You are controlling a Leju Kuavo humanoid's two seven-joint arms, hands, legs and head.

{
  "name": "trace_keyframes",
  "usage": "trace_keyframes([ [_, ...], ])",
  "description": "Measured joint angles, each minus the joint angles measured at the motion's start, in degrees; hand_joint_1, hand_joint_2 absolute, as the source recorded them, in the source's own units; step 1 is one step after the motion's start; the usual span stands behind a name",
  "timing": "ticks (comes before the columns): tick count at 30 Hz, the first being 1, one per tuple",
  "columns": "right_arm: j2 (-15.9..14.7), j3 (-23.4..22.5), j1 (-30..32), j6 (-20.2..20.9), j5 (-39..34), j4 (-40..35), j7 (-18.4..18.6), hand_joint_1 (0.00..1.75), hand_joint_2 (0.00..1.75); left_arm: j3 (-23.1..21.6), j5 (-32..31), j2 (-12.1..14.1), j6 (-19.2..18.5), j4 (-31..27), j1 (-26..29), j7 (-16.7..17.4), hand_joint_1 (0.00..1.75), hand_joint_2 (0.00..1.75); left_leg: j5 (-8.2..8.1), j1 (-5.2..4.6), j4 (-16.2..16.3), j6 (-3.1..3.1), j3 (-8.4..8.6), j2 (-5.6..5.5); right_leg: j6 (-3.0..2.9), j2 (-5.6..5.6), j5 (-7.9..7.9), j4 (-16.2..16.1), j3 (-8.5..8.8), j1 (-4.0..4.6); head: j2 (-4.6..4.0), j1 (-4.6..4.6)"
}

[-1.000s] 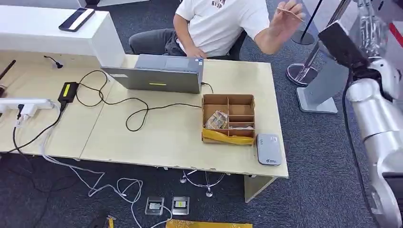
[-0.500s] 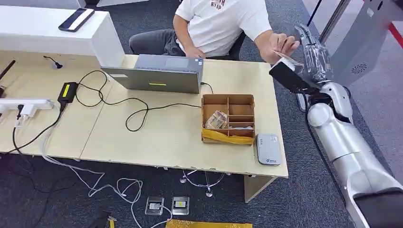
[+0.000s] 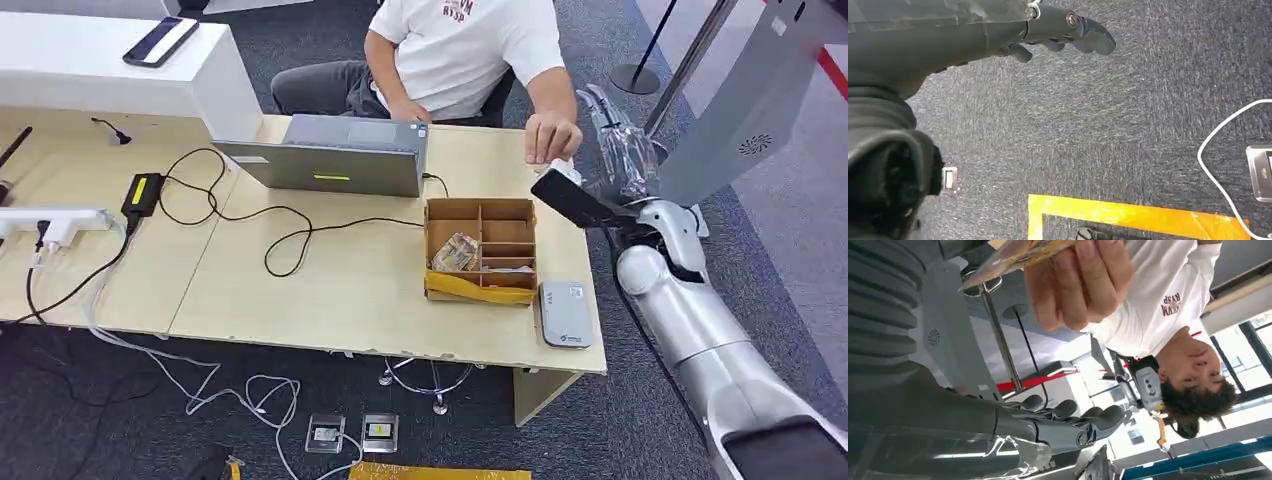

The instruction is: Pass the card to the sensor for recognition and then transmit it.

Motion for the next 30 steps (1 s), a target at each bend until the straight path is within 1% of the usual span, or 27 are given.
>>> trace_keyframes([
  [6, 0.09, 0.04, 0.26, 0.72, 0.79, -0.59, 0.35, 0.0, 1.75, 0.0, -0.22, 0.0, -0.26, 0.0, 0.09, 0.0, 0.0, 0.0, 0.0, 0.0, 0.0, 0.0, 0.01, 0.03, 0.0, 0.03, 0.0, 0.0, -0.02, 0.0, 0.0, 0.0],
  [7, 0.09, 0.04, 0.31, 0.85, 0.83, -0.65, 0.44, 0.1, 1.75, -0.02, -0.22, -0.02, -0.28, 0.0, 0.09, 0.0, 0.0, 0.0, 0.0, 0.0, 0.0, 0.0, 0.01, 0.03, 0.0, 0.04, 0.0, 0.0, -0.02, 0.0, 0.0, 0.0],
  [9, 0.07, 0.0, 0.39, 1.36, 0.87, -0.83, 0.52, 1.69, 1.75, -0.02, -0.2, -0.02, -0.28, 0.0, 0.11, 0.02, 0.0, 0.0, 0.0, 0.0, 0.0, 0.0, 0.0, 0.03, 0.0, 0.04, 0.0, 0.0, -0.02, 0.0, 0.0, 0.0],
  [10, 0.07, -0.02, 0.41, 1.55, 0.94, -0.94, 0.59, 1.75, 1.75, -0.02, -0.17, -0.02, -0.26, 0.0, 0.12, 0.0, 0.0, 0.0, 0.0, 0.0, 0.0, 0.0, 0.0, 0.03, 0.0, 0.04, 0.0, 0.0, -0.02, 0.0, 0.0, 0.02],
  [22, -0.02, -0.55, 0.71, 3.04, 1.81, -1.51, 0.63, 1.75, 1.75, -0.61, -0.13, 0.02, -0.24, 0.0, 0.16, 0.02, 0.0, 0.0, 0.0, 0.0, 0.0, 0.0, 0.01, 0.05, 0.0, 0.05, 0.0, 0.0, -0.03, 0.0, 0.0, 0.0],
  [30, -0.46, -1.38, 1.24, 4.09, 2.67, -3.19, 0.83, 1.75, 1.75, -1.12, -0.17, 0.0, -0.42, 0.0, 0.16, 0.0, 0.0, 0.0, 0.0, 0.0, 0.0, 0.0, 0.01, 0.06, 0.0, 0.07, 0.0, 0.0, -0.04, 0.0, 0.0, 0.0],
])
